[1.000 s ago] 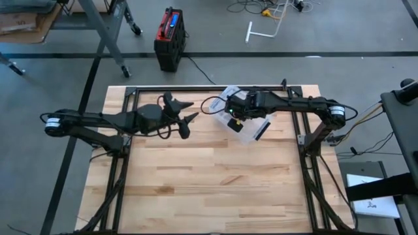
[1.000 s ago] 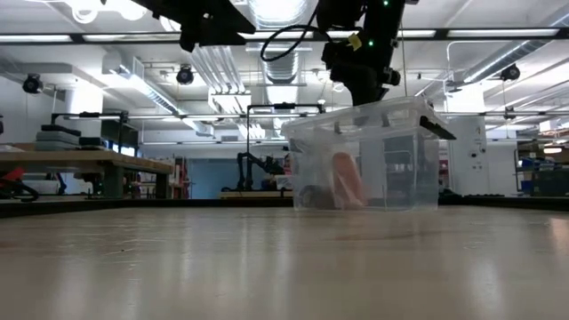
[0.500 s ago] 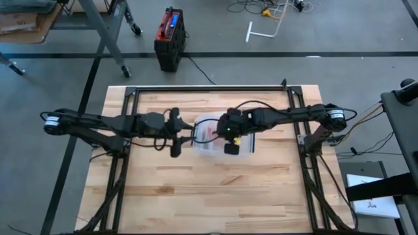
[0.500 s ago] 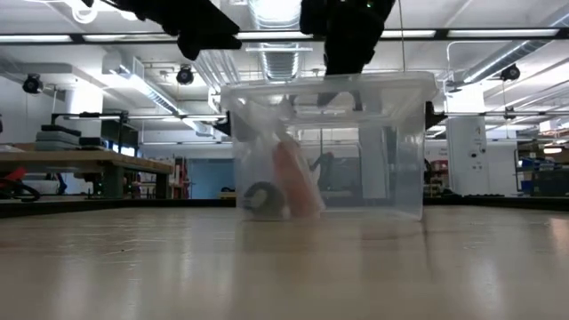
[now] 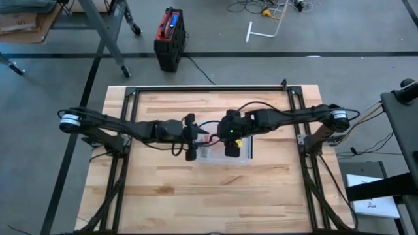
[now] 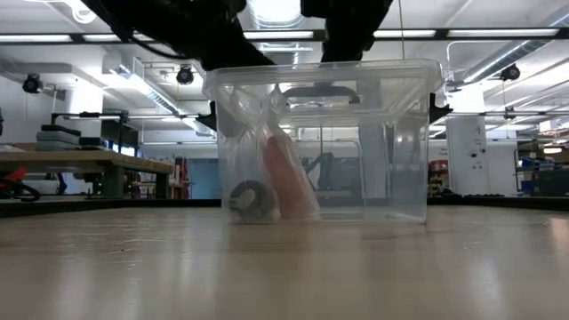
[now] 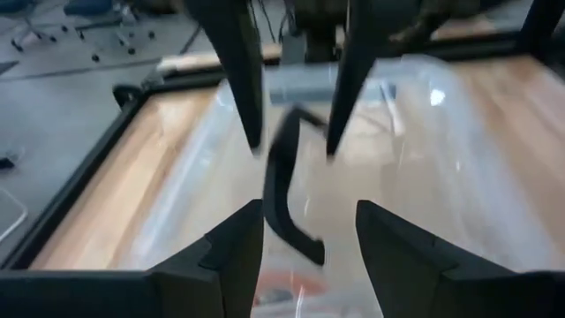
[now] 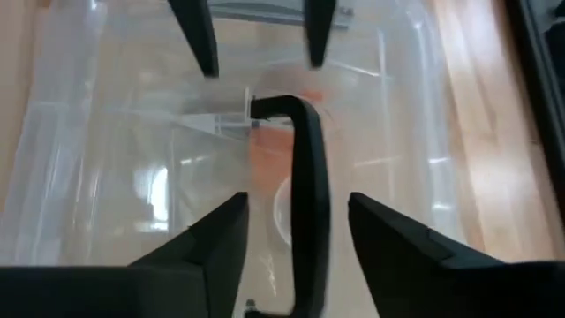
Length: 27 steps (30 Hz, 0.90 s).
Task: Roll bandage
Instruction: Close the transparent bin on the table
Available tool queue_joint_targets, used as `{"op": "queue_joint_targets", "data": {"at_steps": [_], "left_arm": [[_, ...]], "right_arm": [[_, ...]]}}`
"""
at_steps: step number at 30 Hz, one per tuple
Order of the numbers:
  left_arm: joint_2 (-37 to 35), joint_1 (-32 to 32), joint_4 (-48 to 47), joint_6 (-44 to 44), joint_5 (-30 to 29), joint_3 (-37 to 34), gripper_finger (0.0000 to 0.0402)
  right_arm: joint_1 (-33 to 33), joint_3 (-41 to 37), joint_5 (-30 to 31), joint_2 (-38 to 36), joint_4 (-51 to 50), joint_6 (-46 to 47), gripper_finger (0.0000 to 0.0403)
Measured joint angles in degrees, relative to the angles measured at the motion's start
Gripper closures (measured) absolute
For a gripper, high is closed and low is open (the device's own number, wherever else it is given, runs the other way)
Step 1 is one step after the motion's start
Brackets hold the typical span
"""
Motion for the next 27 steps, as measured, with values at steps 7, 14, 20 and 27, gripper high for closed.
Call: {"op": "queue_joint_targets", "data": {"at_steps": [7,14,20,27], "left_arm": [[2.6,0.0,-1.2,0.2,-0.1,0.0,0.0219],[2.6,0.0,-2.1,0.4,-0.6,-0.2,0.0231],[2.5,0.0,-2.4,0.2,-0.6,-0.1,0.0241],[2.2,0.0,-4.1,0.0,-0.5,0.3,0.0232]], "right_arm": [[-0.5,0.1,4.7,-3.8,-3.0,2.0,0.0176],[-0.7,-3.7,8.9,-8.0,0.8,3.9,0.0170],[-0.8,-14.6,7.2,-6.5,13.3,11.7,0.0184],[-0.4,-20.7,9.8,-7.8,23.1,16.9,0.0202]]}}
